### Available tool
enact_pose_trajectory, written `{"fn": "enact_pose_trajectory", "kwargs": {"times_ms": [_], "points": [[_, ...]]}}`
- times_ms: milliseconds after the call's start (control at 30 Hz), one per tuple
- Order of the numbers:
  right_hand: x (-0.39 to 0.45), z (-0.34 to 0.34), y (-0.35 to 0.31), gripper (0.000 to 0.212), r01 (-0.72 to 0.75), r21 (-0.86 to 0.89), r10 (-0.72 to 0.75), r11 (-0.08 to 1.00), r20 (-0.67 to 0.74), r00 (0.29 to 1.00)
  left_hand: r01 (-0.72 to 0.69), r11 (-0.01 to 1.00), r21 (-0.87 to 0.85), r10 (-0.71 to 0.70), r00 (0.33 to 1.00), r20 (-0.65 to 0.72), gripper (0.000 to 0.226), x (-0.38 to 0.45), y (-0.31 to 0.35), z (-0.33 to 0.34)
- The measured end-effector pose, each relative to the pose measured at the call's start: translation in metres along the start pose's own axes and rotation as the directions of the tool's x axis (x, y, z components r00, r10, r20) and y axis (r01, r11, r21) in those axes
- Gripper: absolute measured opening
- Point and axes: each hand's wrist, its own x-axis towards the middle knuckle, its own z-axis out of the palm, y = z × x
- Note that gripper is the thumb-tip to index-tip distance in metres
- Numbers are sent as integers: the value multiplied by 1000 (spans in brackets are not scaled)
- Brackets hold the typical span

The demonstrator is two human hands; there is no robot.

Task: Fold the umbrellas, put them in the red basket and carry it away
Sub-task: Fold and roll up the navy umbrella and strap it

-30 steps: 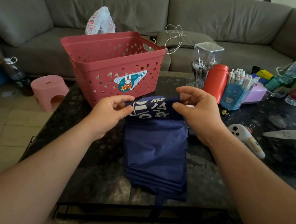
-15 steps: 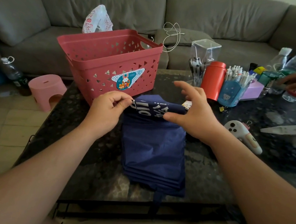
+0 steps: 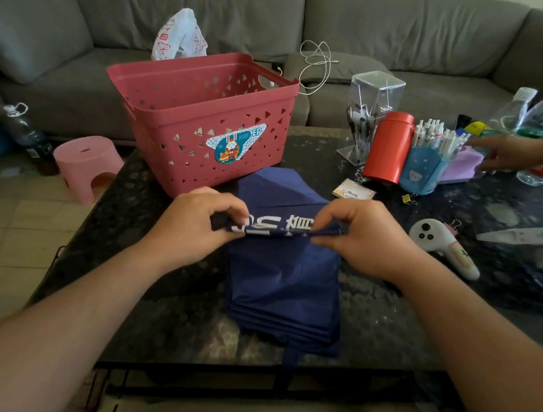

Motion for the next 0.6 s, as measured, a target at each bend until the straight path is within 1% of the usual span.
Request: {"fn": "enact_pose_trajectory", "kwargs": {"times_ms": [100,233,300,400,467,533,600], "points": [[-11,2,7,24,44,-127,-23,991,160,987,-171,983,66,165,983,85,27,-11,-9,7],[-25,12,11,18,92,-289,17,953,353,936,-275,959,74,250,937,243,21,-22,-16,16],[-31,20,13,16,112,-351,52,930,425,904,-298,952,65,264,912,314,14,-26,-18,21],[-36,31,15,15,136,-417,97,899,491,866,-281,953,114,220,899,378,12,-33,-17,25],[-37,34,14,14,168,-466,117,869,523,844,-281,945,166,195,894,403,12,-37,-17,29],[-38,36,14,13,191,-489,124,851,540,832,-283,941,184,181,884,430,13,-40,-18,32],[-38,36,12,15,170,-495,156,852,551,820,-254,950,181,150,882,447,13,-42,-20,33]]}}
